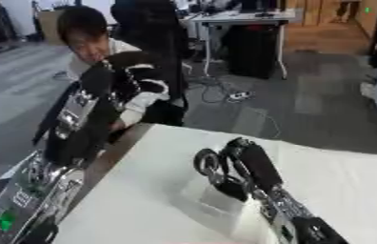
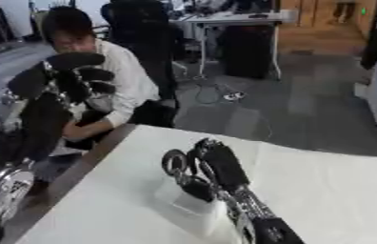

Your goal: Pick up objects on the table and place them in the box.

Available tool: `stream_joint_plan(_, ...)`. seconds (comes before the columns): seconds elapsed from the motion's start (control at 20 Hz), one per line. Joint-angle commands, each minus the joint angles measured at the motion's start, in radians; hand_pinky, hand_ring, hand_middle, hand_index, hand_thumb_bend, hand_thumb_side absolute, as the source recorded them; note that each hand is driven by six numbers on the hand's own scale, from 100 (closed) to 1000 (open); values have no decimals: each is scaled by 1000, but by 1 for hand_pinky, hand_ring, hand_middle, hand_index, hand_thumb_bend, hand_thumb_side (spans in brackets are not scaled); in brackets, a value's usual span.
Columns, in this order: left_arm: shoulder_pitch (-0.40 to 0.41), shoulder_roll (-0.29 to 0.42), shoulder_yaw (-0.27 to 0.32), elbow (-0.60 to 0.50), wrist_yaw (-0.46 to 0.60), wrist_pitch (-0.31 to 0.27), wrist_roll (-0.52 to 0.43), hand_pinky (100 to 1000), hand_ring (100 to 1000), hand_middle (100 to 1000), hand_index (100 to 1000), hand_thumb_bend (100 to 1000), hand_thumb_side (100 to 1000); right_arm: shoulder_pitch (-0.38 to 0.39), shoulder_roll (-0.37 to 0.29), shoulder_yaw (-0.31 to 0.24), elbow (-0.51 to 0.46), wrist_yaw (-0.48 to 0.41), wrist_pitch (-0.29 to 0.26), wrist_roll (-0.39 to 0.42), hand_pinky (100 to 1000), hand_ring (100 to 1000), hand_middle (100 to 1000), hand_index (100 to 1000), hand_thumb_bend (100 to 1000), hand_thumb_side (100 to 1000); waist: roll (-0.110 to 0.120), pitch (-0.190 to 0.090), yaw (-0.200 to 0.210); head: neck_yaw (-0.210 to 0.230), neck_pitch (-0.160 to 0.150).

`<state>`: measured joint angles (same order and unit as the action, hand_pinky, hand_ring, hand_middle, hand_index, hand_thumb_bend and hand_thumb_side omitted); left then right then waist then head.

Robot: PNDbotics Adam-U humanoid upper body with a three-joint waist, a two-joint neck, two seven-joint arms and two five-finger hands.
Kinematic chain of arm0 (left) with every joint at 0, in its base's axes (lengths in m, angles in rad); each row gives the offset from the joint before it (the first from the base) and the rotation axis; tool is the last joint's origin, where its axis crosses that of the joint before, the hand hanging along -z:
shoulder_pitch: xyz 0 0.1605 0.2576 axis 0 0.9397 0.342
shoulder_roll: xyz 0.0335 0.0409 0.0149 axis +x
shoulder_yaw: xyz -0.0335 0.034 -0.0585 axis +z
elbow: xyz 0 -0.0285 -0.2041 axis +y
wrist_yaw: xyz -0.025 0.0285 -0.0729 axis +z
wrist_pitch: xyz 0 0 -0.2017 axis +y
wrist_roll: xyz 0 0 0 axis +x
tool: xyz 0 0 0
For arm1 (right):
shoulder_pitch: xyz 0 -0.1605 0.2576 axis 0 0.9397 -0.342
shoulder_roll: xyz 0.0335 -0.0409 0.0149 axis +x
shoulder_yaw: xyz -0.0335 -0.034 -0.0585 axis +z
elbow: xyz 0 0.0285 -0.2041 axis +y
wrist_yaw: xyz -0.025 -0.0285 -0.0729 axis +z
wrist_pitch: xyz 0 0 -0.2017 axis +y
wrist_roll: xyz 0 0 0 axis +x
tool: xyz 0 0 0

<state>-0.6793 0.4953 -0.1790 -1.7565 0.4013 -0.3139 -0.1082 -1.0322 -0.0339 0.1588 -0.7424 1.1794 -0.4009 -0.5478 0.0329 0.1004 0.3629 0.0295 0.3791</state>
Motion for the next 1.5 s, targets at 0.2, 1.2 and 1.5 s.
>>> stream_joint_plan(0.2,-28,12,3,-20,5,6,-1,753,741,812,855,212,835,-38,-11,-22,26,39,22,57,100,143,192,355,100,500,-5,-2,18,-25,-30)
stream_joint_plan(1.2,-17,14,6,-16,1,13,1,752,739,811,854,214,843,-95,-111,-141,106,174,336,209,315,565,669,746,237,636,-14,9,25,-39,-25)
stream_joint_plan(1.5,11,28,16,-10,-1,11,11,751,738,810,854,217,843,-71,-214,-85,-146,-260,303,187,292,528,618,753,190,787,-10,-15,-25,-32,2)
